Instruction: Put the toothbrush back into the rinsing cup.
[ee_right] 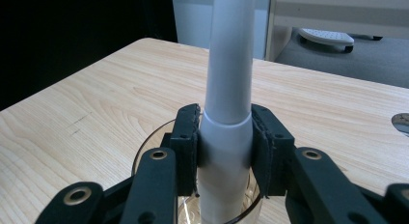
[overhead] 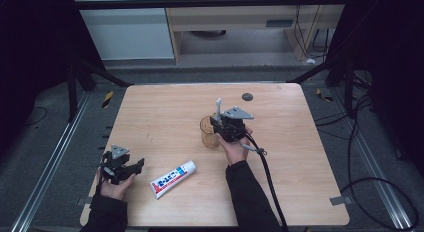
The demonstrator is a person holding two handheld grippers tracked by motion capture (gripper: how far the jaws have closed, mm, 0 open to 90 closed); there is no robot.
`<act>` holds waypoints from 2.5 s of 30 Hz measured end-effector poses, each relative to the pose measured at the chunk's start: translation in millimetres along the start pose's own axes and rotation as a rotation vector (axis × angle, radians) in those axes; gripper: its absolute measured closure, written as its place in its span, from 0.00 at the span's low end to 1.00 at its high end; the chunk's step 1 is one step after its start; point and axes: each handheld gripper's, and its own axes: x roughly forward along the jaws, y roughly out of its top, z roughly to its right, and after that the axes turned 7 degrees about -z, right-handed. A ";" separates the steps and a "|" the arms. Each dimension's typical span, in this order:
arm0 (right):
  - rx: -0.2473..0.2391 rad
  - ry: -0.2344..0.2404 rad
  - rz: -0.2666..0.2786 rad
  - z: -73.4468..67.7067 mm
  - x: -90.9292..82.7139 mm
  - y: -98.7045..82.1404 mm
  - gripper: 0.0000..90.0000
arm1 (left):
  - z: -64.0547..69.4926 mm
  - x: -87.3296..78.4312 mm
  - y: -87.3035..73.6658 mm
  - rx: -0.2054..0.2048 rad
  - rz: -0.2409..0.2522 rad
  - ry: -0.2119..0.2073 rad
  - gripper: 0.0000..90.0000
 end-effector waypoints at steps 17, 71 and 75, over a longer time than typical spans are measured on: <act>-0.011 -0.003 0.005 -2.8 1.7 0.0 0.63 | -0.1 -0.1 0.0 -0.001 0.001 0.000 0.43; -0.028 -0.048 -0.140 55.0 -113.7 -52.4 0.25 | 16.1 -10.4 2.3 0.092 0.003 -0.148 0.77; -0.023 -0.061 -0.144 63.6 -121.9 -59.1 0.26 | 22.4 -10.4 2.1 0.119 -0.019 -0.173 0.85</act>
